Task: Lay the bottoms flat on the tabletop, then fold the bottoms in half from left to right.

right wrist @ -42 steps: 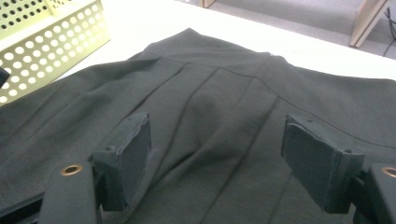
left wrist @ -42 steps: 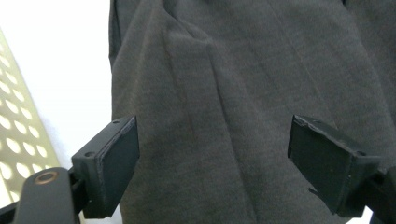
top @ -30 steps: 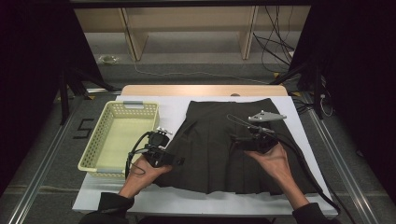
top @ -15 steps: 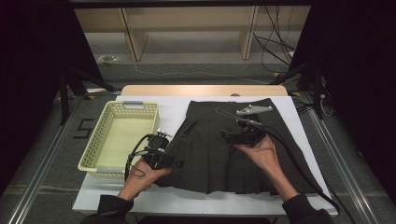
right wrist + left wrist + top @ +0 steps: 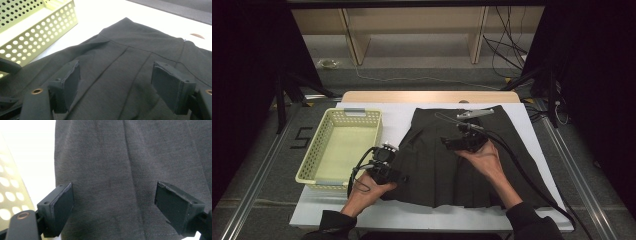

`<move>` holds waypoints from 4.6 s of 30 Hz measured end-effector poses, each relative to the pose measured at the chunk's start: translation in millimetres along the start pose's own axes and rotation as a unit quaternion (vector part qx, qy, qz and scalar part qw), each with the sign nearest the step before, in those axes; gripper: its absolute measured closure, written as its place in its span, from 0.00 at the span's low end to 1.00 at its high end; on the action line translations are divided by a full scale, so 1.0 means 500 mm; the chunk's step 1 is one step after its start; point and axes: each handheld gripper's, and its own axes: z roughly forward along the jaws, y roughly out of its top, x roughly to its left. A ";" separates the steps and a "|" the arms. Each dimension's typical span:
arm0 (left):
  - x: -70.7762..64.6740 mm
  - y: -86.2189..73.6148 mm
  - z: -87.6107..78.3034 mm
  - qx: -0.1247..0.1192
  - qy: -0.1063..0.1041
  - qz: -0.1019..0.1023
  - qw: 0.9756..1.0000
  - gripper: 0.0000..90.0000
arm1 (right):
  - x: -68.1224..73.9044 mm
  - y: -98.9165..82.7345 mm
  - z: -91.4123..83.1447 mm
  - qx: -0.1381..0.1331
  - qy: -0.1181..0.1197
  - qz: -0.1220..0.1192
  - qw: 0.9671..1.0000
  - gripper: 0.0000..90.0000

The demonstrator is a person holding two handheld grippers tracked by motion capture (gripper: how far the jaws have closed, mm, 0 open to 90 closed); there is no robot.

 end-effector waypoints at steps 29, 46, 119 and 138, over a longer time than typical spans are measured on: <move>-0.037 -0.021 0.071 0.024 -0.041 0.065 0.997 0.93 | -0.001 0.002 -0.015 -0.007 -0.001 -0.013 1.000 0.29; -0.072 -0.008 0.073 -0.003 -0.123 0.047 0.991 0.72 | -0.008 0.000 -0.006 -0.003 -0.004 -0.010 1.000 0.29; -0.131 0.067 -0.063 -0.119 -0.133 0.061 0.982 0.94 | 0.000 0.037 0.036 0.012 0.009 0.004 1.000 0.27; -0.177 0.083 -0.071 -0.133 -0.149 0.094 0.975 0.95 | 0.042 0.068 0.082 0.047 0.026 -0.012 0.998 0.27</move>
